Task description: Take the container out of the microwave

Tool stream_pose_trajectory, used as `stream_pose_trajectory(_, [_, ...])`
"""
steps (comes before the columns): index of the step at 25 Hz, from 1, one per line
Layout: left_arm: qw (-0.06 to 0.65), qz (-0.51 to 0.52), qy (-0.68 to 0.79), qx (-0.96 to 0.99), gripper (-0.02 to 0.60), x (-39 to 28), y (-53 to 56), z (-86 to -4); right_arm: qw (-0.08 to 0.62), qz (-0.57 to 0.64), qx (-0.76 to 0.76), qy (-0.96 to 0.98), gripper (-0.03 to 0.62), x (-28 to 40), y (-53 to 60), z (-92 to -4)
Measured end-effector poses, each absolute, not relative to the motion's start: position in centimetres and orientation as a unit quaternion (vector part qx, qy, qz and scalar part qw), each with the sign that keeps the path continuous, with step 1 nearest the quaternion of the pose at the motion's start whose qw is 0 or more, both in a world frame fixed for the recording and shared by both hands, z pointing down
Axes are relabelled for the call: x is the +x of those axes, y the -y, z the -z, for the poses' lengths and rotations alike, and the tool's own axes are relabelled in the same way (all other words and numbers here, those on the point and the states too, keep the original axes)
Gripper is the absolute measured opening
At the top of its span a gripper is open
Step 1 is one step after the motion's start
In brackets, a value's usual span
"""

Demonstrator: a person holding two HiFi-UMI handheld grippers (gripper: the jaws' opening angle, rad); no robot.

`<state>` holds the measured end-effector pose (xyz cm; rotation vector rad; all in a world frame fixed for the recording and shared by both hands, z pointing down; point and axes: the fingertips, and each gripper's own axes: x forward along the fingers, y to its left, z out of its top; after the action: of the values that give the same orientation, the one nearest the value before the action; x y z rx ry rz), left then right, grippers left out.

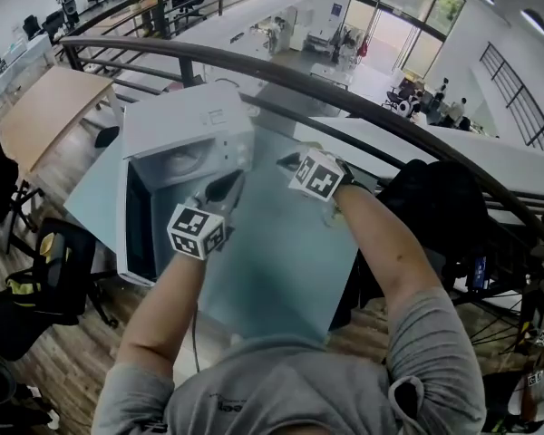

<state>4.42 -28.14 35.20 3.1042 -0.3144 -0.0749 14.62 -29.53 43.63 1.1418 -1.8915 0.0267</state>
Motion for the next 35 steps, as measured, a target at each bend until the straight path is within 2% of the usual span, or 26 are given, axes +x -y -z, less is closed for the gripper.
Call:
stream_pose_trajectory(8, [-0.002,0.014,0.110,0.994,0.015,-1.0,24.4,-33.2,0.418,-0.008,0.468,0.778,0.006,10.3,24.8,-41.6])
stream_pose_trajectory(18, [-0.002,0.002,0.193,0.981,0.015,-1.8,15.2,-31.9,0.350,0.010,0.447,0.823,0.005,11.9,15.7,-39.5])
stream_pose_trajectory(35, [0.007,-0.011,0.322,0.947,0.016,2.9,2.2,-32.4,0.250,-0.002,0.387,0.887,0.005,18.5,7.1,-40.9])
